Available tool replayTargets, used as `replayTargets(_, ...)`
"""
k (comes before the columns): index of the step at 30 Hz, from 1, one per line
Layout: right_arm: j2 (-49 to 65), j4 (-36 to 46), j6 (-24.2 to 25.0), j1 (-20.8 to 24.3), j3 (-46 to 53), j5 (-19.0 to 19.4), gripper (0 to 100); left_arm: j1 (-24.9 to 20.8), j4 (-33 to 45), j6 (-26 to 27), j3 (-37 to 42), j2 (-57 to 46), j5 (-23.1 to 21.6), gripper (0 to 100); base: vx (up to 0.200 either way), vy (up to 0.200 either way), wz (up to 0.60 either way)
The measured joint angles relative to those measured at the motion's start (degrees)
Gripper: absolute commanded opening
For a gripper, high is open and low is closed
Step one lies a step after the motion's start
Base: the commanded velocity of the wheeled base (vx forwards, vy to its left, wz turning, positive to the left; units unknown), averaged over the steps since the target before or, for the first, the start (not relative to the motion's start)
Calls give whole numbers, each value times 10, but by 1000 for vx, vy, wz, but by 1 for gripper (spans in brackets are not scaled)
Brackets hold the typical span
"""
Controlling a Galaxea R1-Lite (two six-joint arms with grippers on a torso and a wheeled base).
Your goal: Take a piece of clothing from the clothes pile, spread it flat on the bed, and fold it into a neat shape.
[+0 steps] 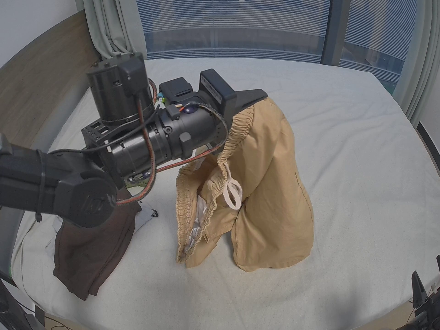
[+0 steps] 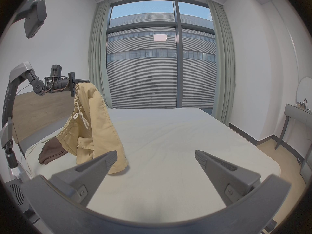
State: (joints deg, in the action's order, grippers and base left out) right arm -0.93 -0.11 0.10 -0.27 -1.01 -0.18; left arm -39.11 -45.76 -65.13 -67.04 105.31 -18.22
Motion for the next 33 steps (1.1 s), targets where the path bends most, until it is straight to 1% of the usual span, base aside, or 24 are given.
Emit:
replayTargets(4,0,0,0,0,0,0,100,-10,39,0,-40,11,0,0,0,0,0)
replayTargets(8,0,0,0,0,0,0,100,-31,68,0,-87,25,0,0,0,0,0)
replayTargets(16,0,0,0,0,0,0,100,-67,114,-2,-145,39,-2,0,0,0,0)
replayTargets(19,0,0,0,0,0,0,100,-76,132,-11,-173,39,-2,0,0,0,0)
replayTargets(22,0,0,0,0,0,0,100,-82,138,-42,-191,41,-2,0,0,0,0)
replayTargets(24,0,0,0,0,0,0,100,-82,138,-53,-193,41,3,0,0,0,0)
replayTargets(27,0,0,0,1,0,0,100,-74,136,-57,-171,39,11,0,0,0,0)
replayTargets(33,0,0,0,1,0,0,100,-51,127,-56,-69,11,20,0,0,0,0)
